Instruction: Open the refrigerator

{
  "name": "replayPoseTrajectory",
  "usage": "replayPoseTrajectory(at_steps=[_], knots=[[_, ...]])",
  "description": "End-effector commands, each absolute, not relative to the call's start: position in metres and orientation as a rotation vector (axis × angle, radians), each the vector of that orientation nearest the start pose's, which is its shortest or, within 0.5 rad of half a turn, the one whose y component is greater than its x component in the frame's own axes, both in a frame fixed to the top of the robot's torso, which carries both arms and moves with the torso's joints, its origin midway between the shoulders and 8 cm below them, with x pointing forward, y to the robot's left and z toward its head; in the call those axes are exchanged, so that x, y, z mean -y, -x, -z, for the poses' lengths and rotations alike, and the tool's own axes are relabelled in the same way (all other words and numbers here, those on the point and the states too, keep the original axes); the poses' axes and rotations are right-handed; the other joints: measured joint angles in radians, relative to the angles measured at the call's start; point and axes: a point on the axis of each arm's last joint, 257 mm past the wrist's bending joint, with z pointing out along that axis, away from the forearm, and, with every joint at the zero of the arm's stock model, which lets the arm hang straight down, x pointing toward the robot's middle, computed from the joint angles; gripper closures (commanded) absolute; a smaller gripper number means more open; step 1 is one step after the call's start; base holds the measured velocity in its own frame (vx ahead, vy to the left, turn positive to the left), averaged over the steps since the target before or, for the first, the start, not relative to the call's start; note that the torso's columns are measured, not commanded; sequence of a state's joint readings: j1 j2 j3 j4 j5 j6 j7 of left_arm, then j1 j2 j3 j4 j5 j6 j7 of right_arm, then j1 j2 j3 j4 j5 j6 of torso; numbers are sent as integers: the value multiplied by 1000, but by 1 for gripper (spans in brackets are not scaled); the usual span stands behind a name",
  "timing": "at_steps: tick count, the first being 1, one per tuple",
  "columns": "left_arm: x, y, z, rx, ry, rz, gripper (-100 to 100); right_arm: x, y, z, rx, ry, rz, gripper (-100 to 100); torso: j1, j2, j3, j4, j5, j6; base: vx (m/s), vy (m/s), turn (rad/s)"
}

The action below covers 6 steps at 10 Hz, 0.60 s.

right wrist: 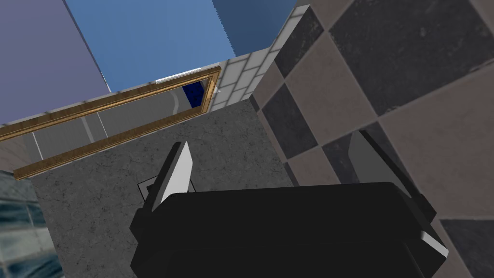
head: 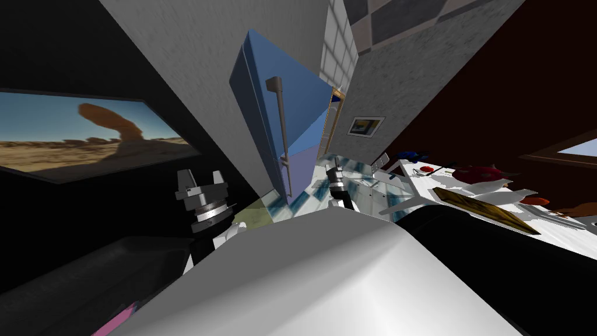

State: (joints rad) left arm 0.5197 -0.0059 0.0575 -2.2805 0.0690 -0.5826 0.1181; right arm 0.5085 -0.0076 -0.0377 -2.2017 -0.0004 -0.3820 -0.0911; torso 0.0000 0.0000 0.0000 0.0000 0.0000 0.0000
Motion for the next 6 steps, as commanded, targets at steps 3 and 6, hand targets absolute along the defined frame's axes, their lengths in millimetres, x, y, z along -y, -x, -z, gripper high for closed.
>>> replayPoseTrajectory(at_steps=[3,6], knots=[[-307,-322,-35,-483,679,1403,0,302,-371,38,-719,-857,-1290,0,0,175,-351,176,0,0,0,0,0],[-307,-322,-35,-483,679,1403,0,302,-371,38,-719,-857,-1290,0,0,396,-792,396,0,0,0,0,0]])
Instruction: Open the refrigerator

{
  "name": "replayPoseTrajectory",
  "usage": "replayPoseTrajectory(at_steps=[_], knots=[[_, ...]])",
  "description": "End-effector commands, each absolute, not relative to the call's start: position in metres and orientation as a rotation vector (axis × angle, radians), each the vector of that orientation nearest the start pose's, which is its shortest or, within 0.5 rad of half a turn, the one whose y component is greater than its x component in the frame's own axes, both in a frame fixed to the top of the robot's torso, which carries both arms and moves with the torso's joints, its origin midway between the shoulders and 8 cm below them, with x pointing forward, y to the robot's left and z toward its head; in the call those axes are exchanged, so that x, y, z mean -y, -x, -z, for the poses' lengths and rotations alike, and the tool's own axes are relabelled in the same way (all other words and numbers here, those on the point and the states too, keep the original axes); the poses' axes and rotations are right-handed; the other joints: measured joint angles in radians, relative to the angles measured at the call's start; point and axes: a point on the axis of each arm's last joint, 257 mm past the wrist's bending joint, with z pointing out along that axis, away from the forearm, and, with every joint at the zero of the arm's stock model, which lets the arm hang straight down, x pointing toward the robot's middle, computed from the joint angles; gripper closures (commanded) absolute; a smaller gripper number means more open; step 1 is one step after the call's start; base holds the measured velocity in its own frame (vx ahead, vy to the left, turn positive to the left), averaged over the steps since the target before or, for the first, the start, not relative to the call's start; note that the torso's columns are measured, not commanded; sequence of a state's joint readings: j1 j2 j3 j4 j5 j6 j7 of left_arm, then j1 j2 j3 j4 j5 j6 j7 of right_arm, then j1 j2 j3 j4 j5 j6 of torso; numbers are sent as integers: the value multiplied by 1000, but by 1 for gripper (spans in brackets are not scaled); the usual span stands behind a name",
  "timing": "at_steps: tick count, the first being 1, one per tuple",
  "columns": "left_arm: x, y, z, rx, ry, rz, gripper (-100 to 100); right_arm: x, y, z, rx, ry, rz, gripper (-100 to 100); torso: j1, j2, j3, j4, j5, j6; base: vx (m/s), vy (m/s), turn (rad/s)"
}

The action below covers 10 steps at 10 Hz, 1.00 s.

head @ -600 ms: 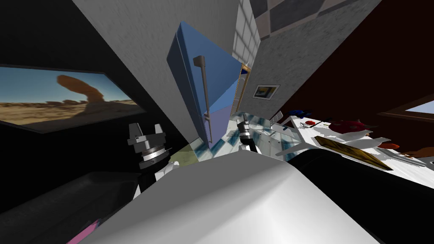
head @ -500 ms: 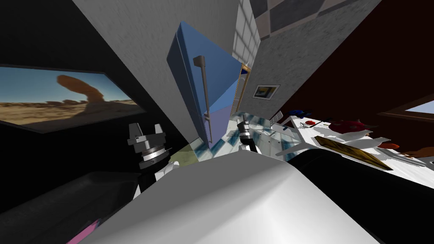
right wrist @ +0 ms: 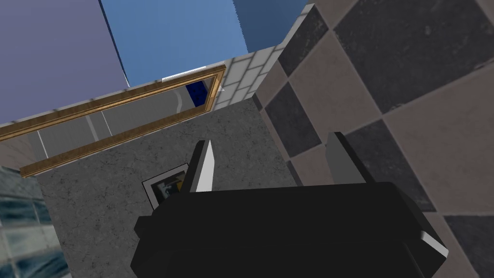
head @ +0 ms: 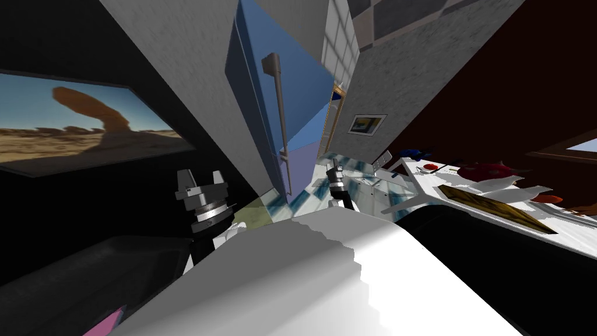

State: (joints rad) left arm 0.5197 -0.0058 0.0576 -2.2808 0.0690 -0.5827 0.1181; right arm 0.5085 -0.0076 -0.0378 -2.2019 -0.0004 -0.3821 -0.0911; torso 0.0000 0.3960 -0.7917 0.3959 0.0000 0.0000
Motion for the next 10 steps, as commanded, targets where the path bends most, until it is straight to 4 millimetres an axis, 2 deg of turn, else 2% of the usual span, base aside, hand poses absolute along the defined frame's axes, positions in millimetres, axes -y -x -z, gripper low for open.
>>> replayPoseTrajectory(at_steps=[1,3,4,6,10], knots=[[-307,-322,-35,-483,679,1403,0,302,-371,38,-719,-857,-1290,0,0,74,-147,74,0,0,0,0,0],[-307,-322,-35,-483,679,1403,0,302,-371,38,-719,-857,-1290,0,0,222,-443,221,0,0,0,0,0],[-307,-322,-35,-483,679,1403,0,300,-374,40,-754,-832,-1274,-100,0,295,-590,295,0,0,-3,18,23],[-307,-322,-35,-483,680,1403,0,299,-379,44,-816,-785,-1236,-100,2,339,-678,338,1,0,-19,56,28],[-307,-322,-35,-483,680,1403,0,299,-394,55,-964,-646,-1102,-100,2,342,-684,342,1,0,-27,103,58]])
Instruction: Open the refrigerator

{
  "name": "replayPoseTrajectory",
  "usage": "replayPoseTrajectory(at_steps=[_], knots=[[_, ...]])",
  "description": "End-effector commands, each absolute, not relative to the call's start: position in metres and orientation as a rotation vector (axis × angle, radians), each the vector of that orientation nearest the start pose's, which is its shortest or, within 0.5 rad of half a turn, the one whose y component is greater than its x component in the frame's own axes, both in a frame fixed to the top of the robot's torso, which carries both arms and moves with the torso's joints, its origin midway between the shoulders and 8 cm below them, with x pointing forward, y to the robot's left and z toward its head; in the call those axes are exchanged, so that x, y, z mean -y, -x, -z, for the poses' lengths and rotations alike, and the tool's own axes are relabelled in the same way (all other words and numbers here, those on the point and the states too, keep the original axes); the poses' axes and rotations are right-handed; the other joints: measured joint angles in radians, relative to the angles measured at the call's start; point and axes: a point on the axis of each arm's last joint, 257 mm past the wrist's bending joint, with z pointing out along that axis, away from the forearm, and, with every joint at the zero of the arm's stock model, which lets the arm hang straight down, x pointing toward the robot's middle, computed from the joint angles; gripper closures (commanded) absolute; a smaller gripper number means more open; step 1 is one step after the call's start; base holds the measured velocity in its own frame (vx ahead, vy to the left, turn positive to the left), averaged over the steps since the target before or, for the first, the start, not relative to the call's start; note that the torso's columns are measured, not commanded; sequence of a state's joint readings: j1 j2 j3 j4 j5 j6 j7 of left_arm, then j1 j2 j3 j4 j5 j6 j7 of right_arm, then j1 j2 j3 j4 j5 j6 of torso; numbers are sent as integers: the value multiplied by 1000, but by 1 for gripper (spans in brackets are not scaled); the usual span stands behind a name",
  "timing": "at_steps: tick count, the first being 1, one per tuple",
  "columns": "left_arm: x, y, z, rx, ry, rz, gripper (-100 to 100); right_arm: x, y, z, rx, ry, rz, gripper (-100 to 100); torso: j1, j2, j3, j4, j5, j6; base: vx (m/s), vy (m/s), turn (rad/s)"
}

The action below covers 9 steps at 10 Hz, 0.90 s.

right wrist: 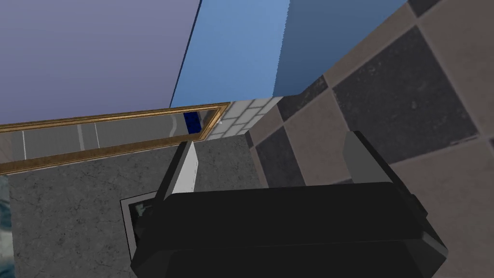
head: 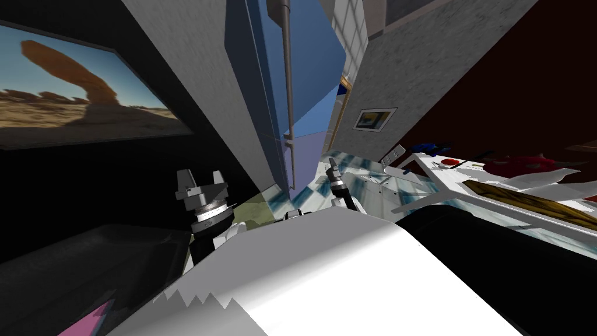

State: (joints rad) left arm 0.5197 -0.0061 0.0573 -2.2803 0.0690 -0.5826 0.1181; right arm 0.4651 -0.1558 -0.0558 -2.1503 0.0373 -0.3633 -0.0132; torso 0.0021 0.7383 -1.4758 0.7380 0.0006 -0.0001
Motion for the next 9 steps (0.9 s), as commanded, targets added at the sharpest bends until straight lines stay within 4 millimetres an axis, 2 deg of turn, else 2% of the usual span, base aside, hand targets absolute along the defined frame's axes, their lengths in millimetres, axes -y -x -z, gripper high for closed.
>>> replayPoseTrajectory(at_steps=[1,5,9], knots=[[-307,-322,-35,-483,680,1403,0,301,-398,58,-999,-605,-1058,-100,-1,0,0,0,0,0,-48,116,65],[-307,-322,-35,-483,680,1403,0,306,-408,61,-1080,-497,-956,-100,-1,0,0,0,0,0,-37,85,51],[-307,-322,-35,-483,680,1403,0,318,-425,64,-1176,-329,-782,-100,-2,0,0,0,-1,0,-31,106,59]])
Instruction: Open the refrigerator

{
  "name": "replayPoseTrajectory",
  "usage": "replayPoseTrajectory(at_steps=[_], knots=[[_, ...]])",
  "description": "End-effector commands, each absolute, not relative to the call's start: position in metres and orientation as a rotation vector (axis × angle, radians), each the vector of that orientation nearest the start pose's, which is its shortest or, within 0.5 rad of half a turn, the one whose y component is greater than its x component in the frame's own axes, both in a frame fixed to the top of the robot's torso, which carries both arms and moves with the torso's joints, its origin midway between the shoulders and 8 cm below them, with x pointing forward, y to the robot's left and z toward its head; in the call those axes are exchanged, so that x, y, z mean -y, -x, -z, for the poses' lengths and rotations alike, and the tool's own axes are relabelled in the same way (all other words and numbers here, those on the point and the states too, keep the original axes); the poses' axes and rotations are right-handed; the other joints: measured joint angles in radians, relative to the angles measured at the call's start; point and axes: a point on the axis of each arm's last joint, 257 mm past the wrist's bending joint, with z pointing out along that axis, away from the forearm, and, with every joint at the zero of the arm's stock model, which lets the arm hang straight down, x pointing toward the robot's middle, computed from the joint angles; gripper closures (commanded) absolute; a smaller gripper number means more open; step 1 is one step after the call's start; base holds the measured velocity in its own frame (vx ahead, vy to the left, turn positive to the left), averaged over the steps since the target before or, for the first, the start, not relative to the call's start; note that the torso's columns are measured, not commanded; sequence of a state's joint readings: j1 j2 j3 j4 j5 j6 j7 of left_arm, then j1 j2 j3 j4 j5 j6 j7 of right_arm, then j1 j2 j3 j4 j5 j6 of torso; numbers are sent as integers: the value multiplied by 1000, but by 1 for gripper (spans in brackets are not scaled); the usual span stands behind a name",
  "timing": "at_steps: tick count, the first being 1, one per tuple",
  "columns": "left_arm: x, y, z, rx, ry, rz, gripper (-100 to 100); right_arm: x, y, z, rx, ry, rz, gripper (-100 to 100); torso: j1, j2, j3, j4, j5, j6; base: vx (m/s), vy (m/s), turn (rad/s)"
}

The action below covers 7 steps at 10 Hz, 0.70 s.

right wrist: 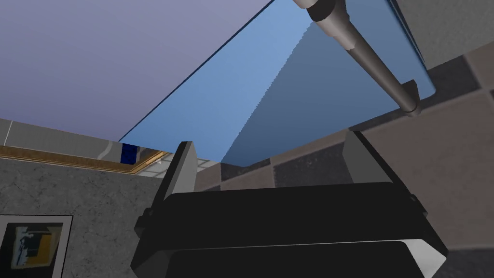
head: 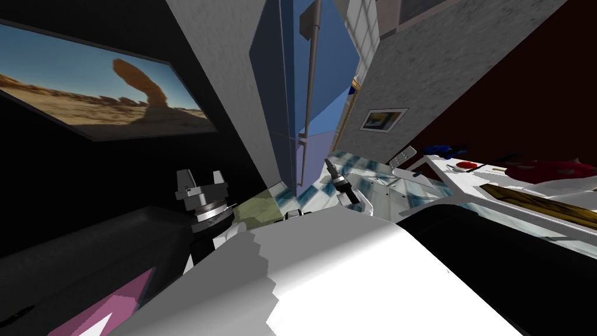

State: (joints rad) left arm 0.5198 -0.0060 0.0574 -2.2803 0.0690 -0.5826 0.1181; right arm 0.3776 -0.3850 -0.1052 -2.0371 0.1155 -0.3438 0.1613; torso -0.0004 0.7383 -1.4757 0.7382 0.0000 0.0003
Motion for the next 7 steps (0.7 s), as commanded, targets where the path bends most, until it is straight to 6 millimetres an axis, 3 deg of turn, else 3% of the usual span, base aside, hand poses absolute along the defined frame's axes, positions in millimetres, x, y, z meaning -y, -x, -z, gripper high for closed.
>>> replayPoseTrajectory(at_steps=[1,5,7], knots=[[-307,-322,-35,-483,680,1403,0,324,-430,65,-1198,-280,-722,-100,-1,0,0,0,0,0,-39,140,92],[-307,-322,-35,-483,680,1403,0,337,-443,64,-1252,-152,-586,-100,1,-1,-1,0,0,0,-15,106,52],[-307,-322,-35,-483,680,1403,0,353,-455,64,-1288,-51,-453,-100,0,0,0,0,0,0,-29,136,58]])
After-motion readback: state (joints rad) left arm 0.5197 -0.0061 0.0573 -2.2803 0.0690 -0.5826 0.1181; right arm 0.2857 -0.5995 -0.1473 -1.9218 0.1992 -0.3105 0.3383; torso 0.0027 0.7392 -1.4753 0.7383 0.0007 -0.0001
